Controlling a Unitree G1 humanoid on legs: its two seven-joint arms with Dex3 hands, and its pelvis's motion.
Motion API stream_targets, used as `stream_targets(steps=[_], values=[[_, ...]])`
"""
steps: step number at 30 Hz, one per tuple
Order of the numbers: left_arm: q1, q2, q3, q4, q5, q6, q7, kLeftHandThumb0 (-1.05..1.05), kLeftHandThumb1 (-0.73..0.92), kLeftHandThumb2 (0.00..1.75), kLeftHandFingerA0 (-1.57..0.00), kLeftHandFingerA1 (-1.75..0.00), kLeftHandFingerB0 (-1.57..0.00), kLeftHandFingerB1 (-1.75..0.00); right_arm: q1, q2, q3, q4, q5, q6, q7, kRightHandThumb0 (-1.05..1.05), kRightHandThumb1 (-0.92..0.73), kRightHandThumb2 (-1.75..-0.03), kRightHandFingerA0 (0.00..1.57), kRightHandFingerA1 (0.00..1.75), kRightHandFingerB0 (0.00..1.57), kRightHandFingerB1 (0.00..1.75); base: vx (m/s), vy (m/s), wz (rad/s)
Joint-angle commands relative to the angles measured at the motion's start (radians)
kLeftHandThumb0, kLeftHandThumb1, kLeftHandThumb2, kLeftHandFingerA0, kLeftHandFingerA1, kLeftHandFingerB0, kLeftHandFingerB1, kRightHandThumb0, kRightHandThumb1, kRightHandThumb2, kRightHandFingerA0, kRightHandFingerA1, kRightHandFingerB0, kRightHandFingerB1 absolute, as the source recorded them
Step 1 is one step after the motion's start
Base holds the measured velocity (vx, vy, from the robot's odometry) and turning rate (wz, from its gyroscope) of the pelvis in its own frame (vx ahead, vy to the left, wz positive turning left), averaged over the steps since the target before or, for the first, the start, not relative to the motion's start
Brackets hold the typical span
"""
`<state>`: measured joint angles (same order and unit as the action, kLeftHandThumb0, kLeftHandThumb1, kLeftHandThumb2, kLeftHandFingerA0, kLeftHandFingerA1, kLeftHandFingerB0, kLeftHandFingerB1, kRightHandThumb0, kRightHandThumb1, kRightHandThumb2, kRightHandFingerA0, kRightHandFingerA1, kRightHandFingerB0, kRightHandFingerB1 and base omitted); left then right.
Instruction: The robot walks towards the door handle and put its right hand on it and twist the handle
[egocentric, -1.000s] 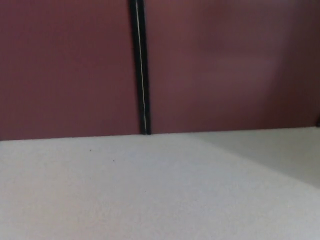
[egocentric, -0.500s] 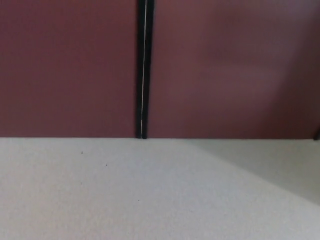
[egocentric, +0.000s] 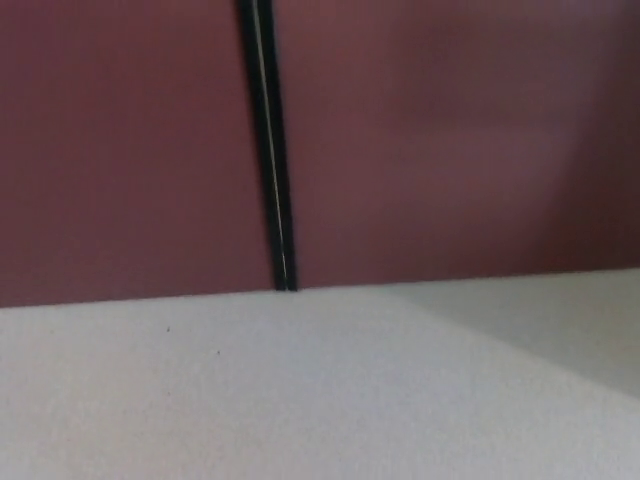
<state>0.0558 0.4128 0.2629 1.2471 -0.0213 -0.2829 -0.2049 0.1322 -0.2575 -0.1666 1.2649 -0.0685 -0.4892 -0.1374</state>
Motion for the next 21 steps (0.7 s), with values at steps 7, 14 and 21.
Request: stream_targets(steps=[7, 14, 21], values=[[0.005, 0.011, -0.01, -0.001, -0.003, -0.01, -0.009, -0.2, 0.56, 0.6, -0.47, -0.42, -0.41, -0.39, -0.007, 0.021, -0.006, 0.003, 0.013, -0.01, -0.004, -0.41, -0.49, -0.7, 0.58, 0.51, 0.42, 0.46, 0.14, -0.053, -0.03], [0.006, 0.015, -0.021, 0.001, 0.002, -0.017, 0.001, -0.2, 0.56, 0.61, -0.48, -0.42, -0.41, -0.39, -0.029, 0.026, -0.003, 0.023, 0.009, 0.014, 0.002, -0.4, -0.49, -0.7, 0.59, 0.51, 0.42, 0.46, 0.24, -0.056, 0.06], [0.016, 0.018, -0.033, -0.005, 0.009, -0.022, 0.008, -0.21, 0.55, 0.61, -0.48, -0.43, -0.42, -0.4, -0.027, 0.026, 0.006, 0.025, 0.001, 0.01, 0.003, -0.39, -0.49, -0.7, 0.59, 0.51, 0.43, 0.46, 0.29, -0.058, -0.02]])
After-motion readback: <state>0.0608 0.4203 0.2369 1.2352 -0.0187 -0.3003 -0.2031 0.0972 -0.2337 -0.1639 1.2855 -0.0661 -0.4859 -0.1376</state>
